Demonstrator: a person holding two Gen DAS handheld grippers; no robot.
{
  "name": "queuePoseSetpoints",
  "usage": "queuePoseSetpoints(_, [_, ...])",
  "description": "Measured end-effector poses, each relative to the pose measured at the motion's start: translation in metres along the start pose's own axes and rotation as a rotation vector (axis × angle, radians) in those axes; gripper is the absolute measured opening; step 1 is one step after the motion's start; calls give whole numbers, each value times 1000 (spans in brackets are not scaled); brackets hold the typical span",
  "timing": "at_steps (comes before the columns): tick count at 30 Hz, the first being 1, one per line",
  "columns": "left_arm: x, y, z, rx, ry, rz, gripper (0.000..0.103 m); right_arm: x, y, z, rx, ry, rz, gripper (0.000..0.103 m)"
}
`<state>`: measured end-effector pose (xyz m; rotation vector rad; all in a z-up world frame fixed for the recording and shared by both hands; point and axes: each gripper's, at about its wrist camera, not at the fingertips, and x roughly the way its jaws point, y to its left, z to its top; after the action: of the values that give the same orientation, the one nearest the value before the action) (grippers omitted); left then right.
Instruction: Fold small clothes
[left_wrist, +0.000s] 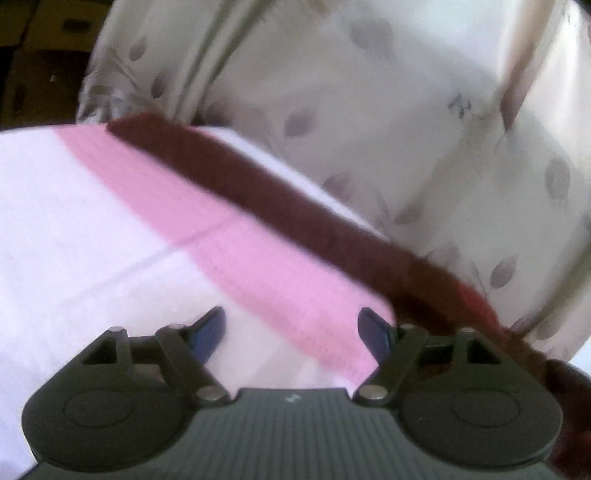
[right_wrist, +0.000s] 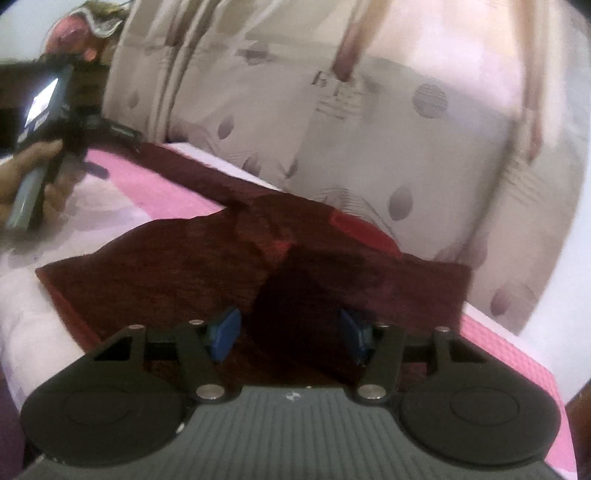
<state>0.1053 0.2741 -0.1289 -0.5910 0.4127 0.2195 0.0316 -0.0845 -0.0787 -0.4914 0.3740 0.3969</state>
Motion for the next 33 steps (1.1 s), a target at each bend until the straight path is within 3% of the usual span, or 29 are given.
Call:
queuePoseSetpoints(2, [-11, -1, -1, 22, -65, -35, 80, 17, -1, -1, -69, 8, -86, 72])
queuePoseSetpoints(3, [-11, -2, -1, 38, -76, -18, 83, 25, -10, -2, -77, 20, -135, 72])
queuePoseSetpoints(6, [-6, 4, 1, -3, -38, -21, 84, 43, -56, -6, 5, 68, -177, 74])
queuePoseSetpoints(8, [-3, 8, -1, -45, -20, -23, 84, 39, -79, -9, 87, 77, -148, 75])
queuePoseSetpoints(10, [-3, 9, 0, -66, -34, -29, 84, 24, -80, -10, 117, 28, -94, 80])
queuePoseSetpoints(13, [-4, 4, -1, -45, -35, -18, 84, 10, -47, -14, -2, -7, -43, 83])
queuePoseSetpoints(14, [-3, 4, -1, -43, -34, -18, 84, 11, -34, -16, -52, -3, -32, 80])
queuePoseSetpoints(17, [-3, 4, -1, -48, -35, -19, 84, 29, -8, -20, -147, 57, -1, 58])
queuePoseSetpoints(22, [-3, 3, -1, -45, -34, -12, 84, 72, 1, -23, -263, 162, -17, 53])
queuePoseSetpoints(23, [-2, 3, -1, -45, -36, -11, 84, 75, 1, -22, -269, 170, -10, 48])
queuePoseSetpoints(24, [-3, 3, -1, -46, -36, -10, 84, 78, -2, -19, -261, 180, 8, 37])
queuePoseSetpoints(26, [-3, 3, -1, -50, -38, -8, 84, 80, -4, -12, -239, 184, 15, 15])
queuePoseSetpoints(29, [-4, 4, -1, -59, -41, -11, 84, 56, -35, 4, -85, 83, -6, 12])
queuePoseSetpoints(33, [-4, 4, -1, -58, -40, -8, 84, 9, -110, 14, 163, -52, -97, 12])
